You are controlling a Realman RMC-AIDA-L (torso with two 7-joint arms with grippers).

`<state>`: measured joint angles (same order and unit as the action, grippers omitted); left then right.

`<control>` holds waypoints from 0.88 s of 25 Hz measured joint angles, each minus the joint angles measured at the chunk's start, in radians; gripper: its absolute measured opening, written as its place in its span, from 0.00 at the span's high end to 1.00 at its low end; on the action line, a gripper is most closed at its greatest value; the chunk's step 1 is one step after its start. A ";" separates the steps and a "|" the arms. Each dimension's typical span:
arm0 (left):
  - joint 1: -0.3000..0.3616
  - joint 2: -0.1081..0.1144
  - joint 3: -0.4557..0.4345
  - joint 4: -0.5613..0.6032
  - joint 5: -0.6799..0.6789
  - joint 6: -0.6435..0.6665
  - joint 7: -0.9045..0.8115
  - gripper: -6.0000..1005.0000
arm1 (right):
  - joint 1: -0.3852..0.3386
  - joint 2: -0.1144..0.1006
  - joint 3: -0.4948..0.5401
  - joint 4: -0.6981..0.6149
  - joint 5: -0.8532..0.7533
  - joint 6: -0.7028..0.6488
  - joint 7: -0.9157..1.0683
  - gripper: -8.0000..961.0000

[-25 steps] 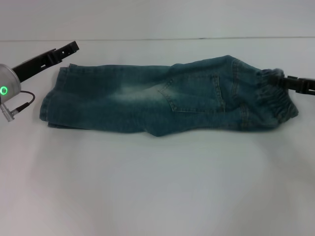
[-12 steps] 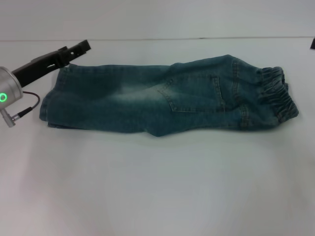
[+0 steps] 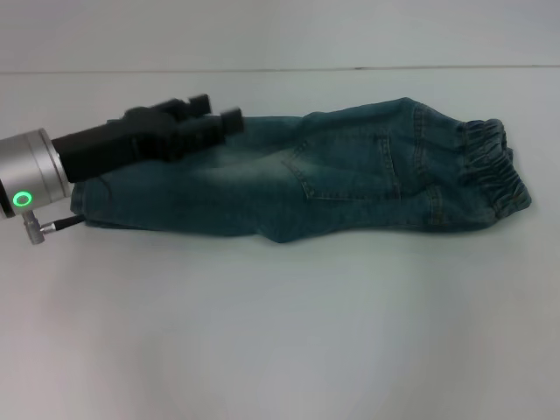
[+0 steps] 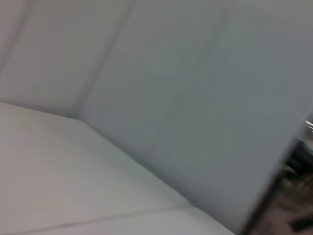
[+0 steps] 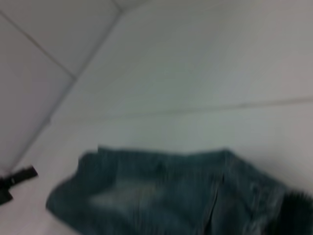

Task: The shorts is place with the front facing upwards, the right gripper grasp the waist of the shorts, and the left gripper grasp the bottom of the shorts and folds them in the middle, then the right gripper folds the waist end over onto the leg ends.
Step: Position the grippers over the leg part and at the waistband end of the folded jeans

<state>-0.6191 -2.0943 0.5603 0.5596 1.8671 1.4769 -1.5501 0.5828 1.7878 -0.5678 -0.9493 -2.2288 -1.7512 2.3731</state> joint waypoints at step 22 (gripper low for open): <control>0.004 -0.016 0.095 0.045 0.099 0.070 -0.021 0.18 | 0.163 0.038 -0.134 0.183 -0.318 0.231 0.089 0.13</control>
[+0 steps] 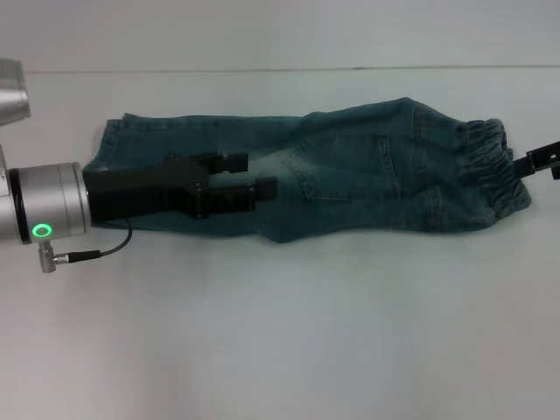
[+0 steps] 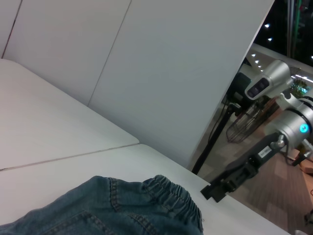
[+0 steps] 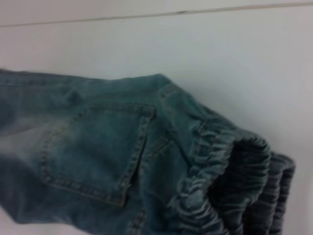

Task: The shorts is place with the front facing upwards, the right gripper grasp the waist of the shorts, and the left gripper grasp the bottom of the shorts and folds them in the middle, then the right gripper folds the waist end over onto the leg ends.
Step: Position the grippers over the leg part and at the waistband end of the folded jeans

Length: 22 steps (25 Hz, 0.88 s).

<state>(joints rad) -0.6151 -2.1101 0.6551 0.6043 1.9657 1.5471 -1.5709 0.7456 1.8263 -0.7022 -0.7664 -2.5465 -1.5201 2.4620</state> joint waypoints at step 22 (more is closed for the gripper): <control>-0.005 -0.008 0.000 -0.014 -0.001 -0.001 -0.006 0.18 | 0.046 0.034 -0.145 0.110 -0.001 0.199 -0.034 0.20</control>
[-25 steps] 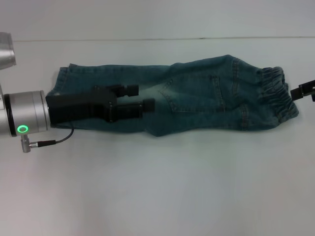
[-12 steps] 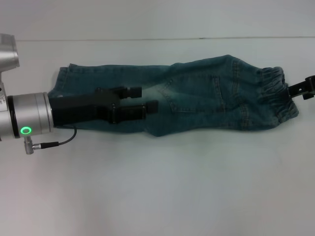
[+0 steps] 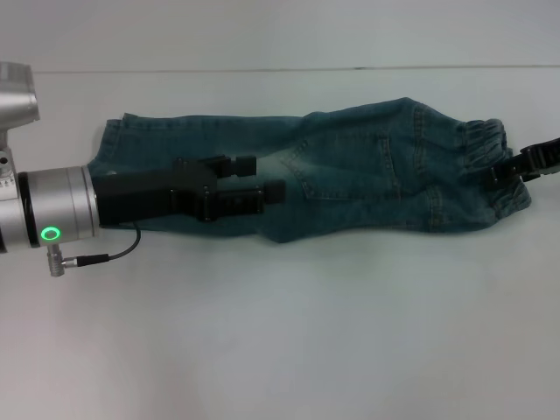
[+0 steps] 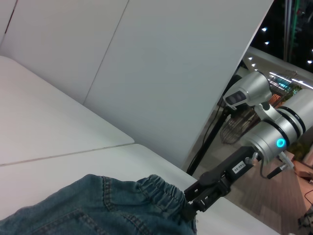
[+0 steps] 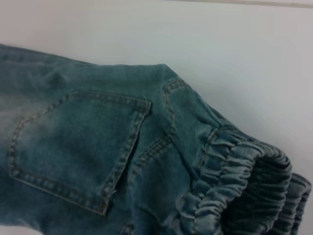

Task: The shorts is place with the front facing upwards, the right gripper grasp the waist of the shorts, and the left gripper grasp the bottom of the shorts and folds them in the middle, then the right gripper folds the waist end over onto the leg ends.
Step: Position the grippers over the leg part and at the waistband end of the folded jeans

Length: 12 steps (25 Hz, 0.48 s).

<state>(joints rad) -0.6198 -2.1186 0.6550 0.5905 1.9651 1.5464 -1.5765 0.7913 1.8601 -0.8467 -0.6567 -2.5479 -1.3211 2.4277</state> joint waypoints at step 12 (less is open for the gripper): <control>0.000 -0.005 0.000 -0.006 0.000 -0.007 -0.002 0.18 | 0.009 0.040 -0.009 0.009 0.001 0.045 -0.039 0.24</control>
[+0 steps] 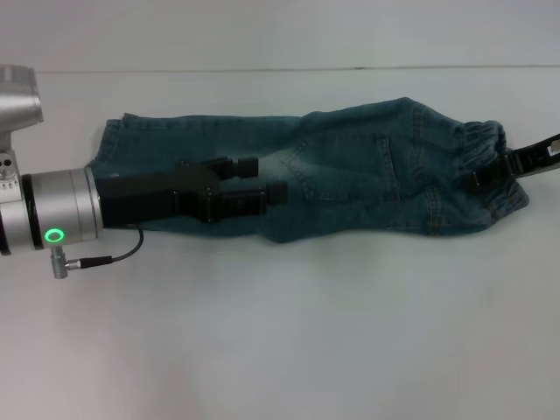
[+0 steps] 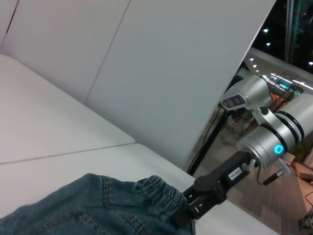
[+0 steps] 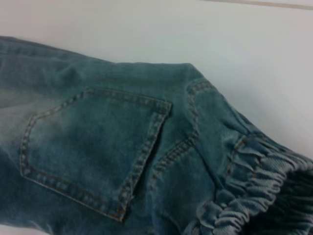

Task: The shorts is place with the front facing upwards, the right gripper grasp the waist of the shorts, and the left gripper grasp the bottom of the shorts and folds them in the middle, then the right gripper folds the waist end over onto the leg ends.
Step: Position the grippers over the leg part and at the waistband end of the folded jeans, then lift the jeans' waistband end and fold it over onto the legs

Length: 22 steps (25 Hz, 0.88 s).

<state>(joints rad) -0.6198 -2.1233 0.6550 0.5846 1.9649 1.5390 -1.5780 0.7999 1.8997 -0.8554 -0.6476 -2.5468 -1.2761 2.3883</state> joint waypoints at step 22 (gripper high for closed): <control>-0.005 -0.013 -0.002 -0.012 -0.006 -0.072 -0.004 0.18 | 0.000 -0.009 0.023 -0.016 0.007 -0.031 -0.028 0.87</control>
<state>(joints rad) -0.6246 -2.1365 0.6528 0.5727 1.9592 1.4670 -1.5815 0.7997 1.8902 -0.8325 -0.6641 -2.5401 -1.3076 2.3607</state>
